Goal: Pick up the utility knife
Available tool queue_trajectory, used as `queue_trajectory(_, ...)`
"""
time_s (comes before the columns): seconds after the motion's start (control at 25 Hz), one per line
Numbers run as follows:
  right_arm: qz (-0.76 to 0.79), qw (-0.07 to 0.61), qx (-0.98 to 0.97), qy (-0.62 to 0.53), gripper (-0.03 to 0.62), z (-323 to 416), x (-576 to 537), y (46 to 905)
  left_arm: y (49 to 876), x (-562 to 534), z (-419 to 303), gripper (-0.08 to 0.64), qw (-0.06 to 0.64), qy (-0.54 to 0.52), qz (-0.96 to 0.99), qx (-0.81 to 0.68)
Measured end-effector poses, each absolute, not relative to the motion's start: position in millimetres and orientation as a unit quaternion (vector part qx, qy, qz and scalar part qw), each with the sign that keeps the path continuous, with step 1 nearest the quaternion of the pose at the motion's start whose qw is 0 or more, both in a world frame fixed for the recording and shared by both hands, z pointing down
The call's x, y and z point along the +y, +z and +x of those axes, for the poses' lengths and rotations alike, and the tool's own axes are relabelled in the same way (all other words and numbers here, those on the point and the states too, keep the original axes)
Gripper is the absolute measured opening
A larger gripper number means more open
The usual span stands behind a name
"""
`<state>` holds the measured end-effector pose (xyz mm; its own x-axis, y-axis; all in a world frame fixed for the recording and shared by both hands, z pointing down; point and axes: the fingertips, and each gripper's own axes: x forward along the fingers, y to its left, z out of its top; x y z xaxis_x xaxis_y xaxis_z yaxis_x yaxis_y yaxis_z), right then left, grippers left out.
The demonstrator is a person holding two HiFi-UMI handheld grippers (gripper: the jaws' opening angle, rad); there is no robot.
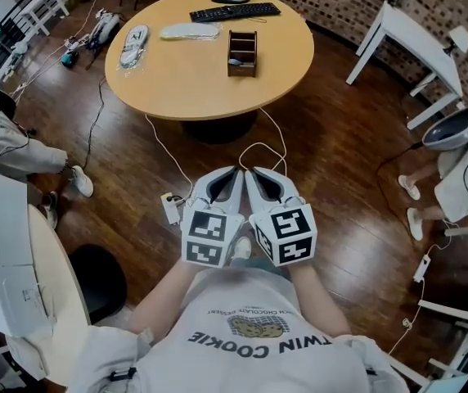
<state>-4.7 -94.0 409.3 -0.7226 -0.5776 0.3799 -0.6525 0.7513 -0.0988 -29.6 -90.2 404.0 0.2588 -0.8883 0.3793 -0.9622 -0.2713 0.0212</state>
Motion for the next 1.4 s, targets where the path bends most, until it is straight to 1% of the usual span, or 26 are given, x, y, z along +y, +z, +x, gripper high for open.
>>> queue_trajectory(0.4, 0.329, 0.158, -0.924, 0.116, 0.003, 2.1, -128.6, 413.1, 406.8, -123.6, -23.5, 0.006, 0.120, 0.154, 0.778, -0.598)
queue_trajectory(0.96, 0.338, 0.168, -0.919, 0.112, 0.003, 0.5, -192.1, 425.3, 422.3, -189.0, -22.5, 0.006, 0.132, 0.147, 0.785, -0.587)
queue_trajectory(1.4, 0.348, 0.171, -0.914, 0.121, 0.003, -31.4, -267.1, 435.0, 433.0, -260.8, -55.4, 0.006, 0.141, 0.150, 0.790, -0.578)
